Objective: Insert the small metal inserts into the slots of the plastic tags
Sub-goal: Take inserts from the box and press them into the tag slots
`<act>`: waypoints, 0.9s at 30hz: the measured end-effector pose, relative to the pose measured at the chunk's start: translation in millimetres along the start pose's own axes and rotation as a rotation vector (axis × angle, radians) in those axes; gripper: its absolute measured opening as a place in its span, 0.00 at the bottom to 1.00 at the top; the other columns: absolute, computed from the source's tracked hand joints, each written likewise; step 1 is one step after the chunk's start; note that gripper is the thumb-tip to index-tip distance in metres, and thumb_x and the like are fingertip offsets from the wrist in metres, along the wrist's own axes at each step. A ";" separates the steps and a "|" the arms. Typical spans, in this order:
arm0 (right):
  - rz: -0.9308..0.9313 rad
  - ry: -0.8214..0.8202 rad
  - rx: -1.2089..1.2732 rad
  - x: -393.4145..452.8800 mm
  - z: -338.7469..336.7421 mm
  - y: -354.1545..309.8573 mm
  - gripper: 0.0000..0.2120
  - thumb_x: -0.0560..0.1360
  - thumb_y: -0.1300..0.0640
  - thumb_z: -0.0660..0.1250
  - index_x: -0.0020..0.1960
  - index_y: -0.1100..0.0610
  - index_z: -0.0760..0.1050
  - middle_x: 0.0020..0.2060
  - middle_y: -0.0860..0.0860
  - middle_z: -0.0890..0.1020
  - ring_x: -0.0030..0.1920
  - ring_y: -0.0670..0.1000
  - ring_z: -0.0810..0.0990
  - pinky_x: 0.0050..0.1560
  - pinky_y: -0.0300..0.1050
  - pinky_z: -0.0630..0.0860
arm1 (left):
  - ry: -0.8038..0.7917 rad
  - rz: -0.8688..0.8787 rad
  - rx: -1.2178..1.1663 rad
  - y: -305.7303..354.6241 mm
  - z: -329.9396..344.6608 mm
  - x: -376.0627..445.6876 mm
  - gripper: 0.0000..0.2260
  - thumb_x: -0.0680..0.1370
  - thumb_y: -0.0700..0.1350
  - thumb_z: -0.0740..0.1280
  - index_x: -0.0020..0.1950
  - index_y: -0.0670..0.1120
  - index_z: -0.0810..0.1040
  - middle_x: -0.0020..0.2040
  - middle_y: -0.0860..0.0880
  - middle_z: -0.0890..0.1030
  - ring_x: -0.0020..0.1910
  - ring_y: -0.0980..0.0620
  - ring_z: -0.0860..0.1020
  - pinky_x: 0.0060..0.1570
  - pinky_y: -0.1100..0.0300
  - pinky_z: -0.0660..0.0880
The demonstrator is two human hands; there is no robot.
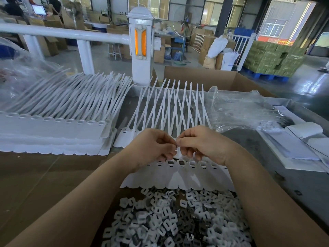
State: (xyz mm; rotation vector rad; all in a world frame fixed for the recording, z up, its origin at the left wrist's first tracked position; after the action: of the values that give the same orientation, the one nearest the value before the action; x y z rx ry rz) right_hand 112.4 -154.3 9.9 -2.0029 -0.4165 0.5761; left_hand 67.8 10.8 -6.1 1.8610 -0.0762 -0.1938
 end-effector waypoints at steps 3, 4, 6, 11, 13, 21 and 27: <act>0.032 0.158 -0.018 3.5 -7.3 6.5 0.04 0.79 0.58 0.67 0.48 0.58 0.80 0.27 0.47 0.80 0.25 0.44 0.74 0.23 0.37 0.68 | 0.021 0.008 0.051 4.2 6.3 0.1 0.02 0.77 0.39 0.70 0.45 0.44 0.82 0.37 0.49 0.85 0.37 0.55 0.82 0.37 0.67 0.77; 0.049 0.216 -0.032 5.0 -10.5 10.2 0.04 0.80 0.58 0.67 0.49 0.57 0.80 0.26 0.47 0.80 0.24 0.44 0.73 0.22 0.38 0.67 | 0.034 0.010 0.049 5.7 8.8 0.2 0.02 0.77 0.40 0.71 0.44 0.45 0.83 0.36 0.50 0.85 0.35 0.57 0.81 0.36 0.66 0.76; 0.091 0.270 0.017 6.7 -14.2 17.7 0.05 0.79 0.57 0.67 0.49 0.57 0.80 0.26 0.48 0.79 0.24 0.47 0.70 0.22 0.40 0.64 | 0.074 0.002 0.054 7.7 15.0 0.1 0.03 0.75 0.45 0.73 0.42 0.48 0.84 0.32 0.53 0.81 0.30 0.60 0.77 0.34 0.66 0.73; 0.115 0.262 0.075 10.0 -16.1 26.3 0.04 0.78 0.56 0.69 0.48 0.56 0.81 0.29 0.51 0.81 0.27 0.49 0.70 0.24 0.42 0.63 | 0.132 -0.039 0.134 6.8 37.9 -0.5 0.05 0.74 0.47 0.74 0.38 0.50 0.84 0.28 0.54 0.78 0.25 0.59 0.72 0.27 0.66 0.70; 0.103 0.254 0.058 11.4 -15.5 27.2 0.04 0.78 0.56 0.69 0.48 0.56 0.81 0.29 0.50 0.81 0.25 0.47 0.71 0.23 0.40 0.63 | 0.155 -0.048 0.189 6.8 42.6 0.0 0.05 0.74 0.48 0.73 0.38 0.51 0.84 0.32 0.52 0.82 0.31 0.53 0.78 0.35 0.58 0.76; 0.099 0.239 0.071 10.5 -12.6 25.8 0.05 0.79 0.57 0.67 0.48 0.58 0.80 0.26 0.50 0.80 0.21 0.47 0.72 0.21 0.38 0.62 | 0.152 -0.028 0.516 8.3 49.5 -2.2 0.05 0.73 0.56 0.70 0.41 0.57 0.84 0.36 0.59 0.80 0.51 0.50 0.78 0.54 0.52 0.76; 0.107 0.239 0.082 10.3 -12.9 24.8 0.05 0.79 0.57 0.67 0.48 0.57 0.80 0.27 0.50 0.80 0.22 0.47 0.72 0.22 0.38 0.62 | 0.180 0.016 0.589 10.3 49.2 -0.8 0.07 0.73 0.56 0.71 0.35 0.59 0.78 0.31 0.59 0.75 0.45 0.53 0.75 0.45 0.57 0.71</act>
State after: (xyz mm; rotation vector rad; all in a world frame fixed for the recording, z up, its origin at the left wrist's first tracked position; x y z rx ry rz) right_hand 129.4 -169.9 -8.9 -1.9942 -0.1388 0.4062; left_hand 59.0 -38.5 -10.2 2.4555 -0.0233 0.0150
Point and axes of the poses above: each hand's wrist, its own x-axis towards the middle knuckle, its own z-axis out of the palm, y = z × x, the point moved 3 cm from there along x, towards the middle knuckle
